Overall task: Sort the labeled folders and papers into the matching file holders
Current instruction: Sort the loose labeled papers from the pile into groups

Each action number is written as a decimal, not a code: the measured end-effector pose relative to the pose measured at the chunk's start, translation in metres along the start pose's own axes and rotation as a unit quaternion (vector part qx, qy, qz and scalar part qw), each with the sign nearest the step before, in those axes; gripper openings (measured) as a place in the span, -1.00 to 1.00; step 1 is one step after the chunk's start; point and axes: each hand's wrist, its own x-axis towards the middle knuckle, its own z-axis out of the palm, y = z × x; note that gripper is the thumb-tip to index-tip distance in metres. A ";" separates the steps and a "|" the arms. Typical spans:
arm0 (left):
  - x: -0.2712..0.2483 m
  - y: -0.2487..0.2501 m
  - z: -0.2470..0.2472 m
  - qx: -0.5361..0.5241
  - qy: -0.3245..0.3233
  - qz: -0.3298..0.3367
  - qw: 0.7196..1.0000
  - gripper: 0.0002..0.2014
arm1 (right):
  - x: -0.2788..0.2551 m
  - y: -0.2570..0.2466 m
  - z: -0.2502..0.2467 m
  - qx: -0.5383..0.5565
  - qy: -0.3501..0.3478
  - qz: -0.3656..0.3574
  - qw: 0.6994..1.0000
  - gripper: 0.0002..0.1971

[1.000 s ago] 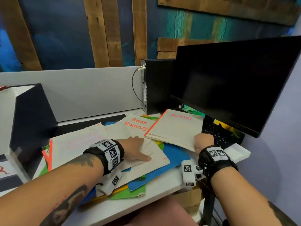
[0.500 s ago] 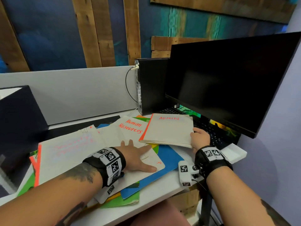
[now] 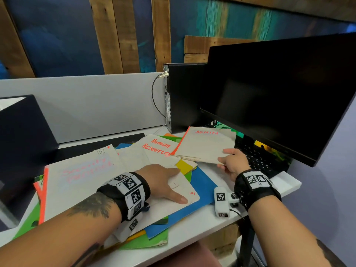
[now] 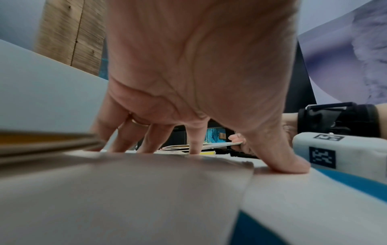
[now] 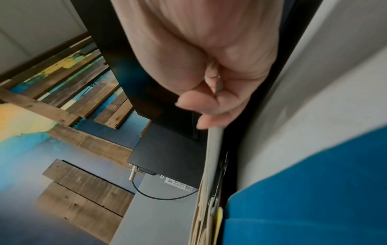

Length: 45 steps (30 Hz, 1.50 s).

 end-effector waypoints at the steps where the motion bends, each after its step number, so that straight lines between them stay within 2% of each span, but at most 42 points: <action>1: -0.001 -0.001 -0.001 0.000 0.004 0.003 1.000 0.11 | 0.000 -0.001 -0.001 0.007 0.018 -0.001 1.000 -0.66; 4: -0.002 -0.002 -0.001 -0.005 0.005 0.003 1.000 0.10 | 0.003 0.001 -0.003 0.040 0.071 -0.016 0.997 -0.72; 8: -0.004 -0.001 0.000 -0.008 0.003 0.001 1.000 0.11 | 0.000 0.008 0.009 0.089 0.122 -0.033 0.988 -0.66; 11: -0.003 -0.002 0.000 -0.010 0.000 -0.001 1.000 0.12 | -0.006 0.013 0.025 0.108 0.103 -0.047 0.988 -0.62; 15: -0.001 -0.004 0.001 -0.008 -0.001 0.002 1.000 0.13 | -0.009 0.012 0.037 0.127 0.033 0.007 0.991 -0.55; 20: 0.000 -0.006 0.002 -0.004 0.003 0.005 1.000 0.12 | 0.002 0.008 0.028 0.103 0.076 0.020 0.992 -0.55; 22: 0.001 -0.007 0.002 0.000 0.004 0.002 1.000 0.10 | 0.002 0.005 0.028 0.061 0.091 0.005 0.994 -0.56; 24: 0.001 -0.009 0.002 0.006 0.006 -0.003 1.000 0.06 | -0.003 0.000 0.030 -0.052 0.117 -0.004 0.992 -0.54; 27: 0.000 -0.012 0.004 0.015 0.019 -0.008 1.000 -0.01 | -0.023 -0.009 0.036 -0.252 0.113 -0.041 0.960 -0.36; 29: -0.001 -0.014 0.006 0.023 0.034 -0.008 0.999 -0.06 | -0.033 -0.012 0.042 -0.319 0.097 -0.100 0.938 -0.30; 31: -0.001 -0.014 0.009 0.031 0.051 -0.017 0.998 -0.09 | -0.042 -0.012 0.051 -0.345 0.039 -0.158 0.925 -0.37; 34: -0.005 -0.014 0.011 0.048 0.079 -0.047 0.995 -0.12 | -0.052 -0.004 0.064 -0.389 -0.102 -0.161 0.901 -0.54; 37: -0.011 -0.016 0.012 0.062 0.089 -0.082 0.991 -0.17 | -0.066 0.005 0.073 -0.497 -0.195 -0.133 0.835 -0.34; 40: -0.012 -0.021 0.017 0.068 0.088 -0.120 0.987 -0.11 | -0.071 0.011 0.080 -0.559 -0.194 -0.137 0.794 -0.15; 42: -0.012 -0.022 0.020 0.075 0.086 -0.156 0.981 -0.04 | -0.073 0.011 0.081 -0.564 -0.180 -0.140 0.794 -0.11; 45: -0.013 -0.016 0.022 0.103 0.074 -0.180 0.975 -0.06 | -0.076 0.011 0.079 -0.533 -0.164 -0.129 0.820 -0.16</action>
